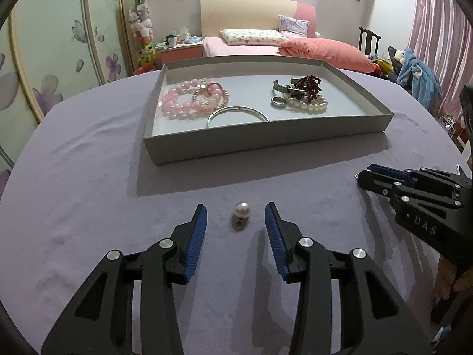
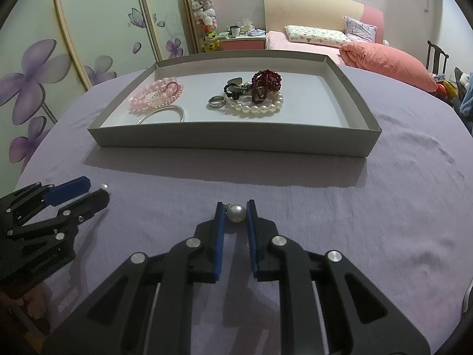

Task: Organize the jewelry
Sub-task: 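Grasp the other white pearl earring with the left tool, then lift both pearl earrings and carry them over the tray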

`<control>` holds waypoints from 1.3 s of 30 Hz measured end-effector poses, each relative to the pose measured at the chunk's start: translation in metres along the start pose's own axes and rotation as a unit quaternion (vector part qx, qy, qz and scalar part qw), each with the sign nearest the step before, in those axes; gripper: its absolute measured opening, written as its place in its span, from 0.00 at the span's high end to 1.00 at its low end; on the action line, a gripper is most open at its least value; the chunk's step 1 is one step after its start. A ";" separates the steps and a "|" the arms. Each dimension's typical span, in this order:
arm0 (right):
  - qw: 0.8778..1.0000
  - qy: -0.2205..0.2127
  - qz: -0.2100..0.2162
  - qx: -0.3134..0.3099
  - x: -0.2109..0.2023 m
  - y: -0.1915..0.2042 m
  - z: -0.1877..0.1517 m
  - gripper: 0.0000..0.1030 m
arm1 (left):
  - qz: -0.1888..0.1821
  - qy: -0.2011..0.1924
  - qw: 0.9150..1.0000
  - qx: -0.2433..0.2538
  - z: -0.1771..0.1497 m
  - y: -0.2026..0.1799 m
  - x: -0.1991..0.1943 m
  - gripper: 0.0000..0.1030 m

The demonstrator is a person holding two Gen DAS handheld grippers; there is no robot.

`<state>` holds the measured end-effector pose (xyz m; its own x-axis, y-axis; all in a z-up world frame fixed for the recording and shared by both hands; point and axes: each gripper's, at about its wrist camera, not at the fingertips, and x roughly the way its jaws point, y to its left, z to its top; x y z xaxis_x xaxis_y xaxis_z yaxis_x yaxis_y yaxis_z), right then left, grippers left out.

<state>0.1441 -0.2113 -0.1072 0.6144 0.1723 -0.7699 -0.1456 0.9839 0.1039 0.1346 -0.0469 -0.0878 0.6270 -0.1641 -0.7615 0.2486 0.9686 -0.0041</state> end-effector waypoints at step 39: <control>1.000 0.000 -0.013 -0.006 -0.001 0.004 -0.005 0.83 | 0.046 0.015 0.999 -0.021 -0.003 0.014 0.002 0.86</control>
<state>0.1390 -0.2074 -0.1086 0.6174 0.1472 -0.7728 -0.1388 0.9873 0.0771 0.1373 -0.0332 -0.0910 0.6239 -0.0698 -0.7784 0.1596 0.9864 0.0395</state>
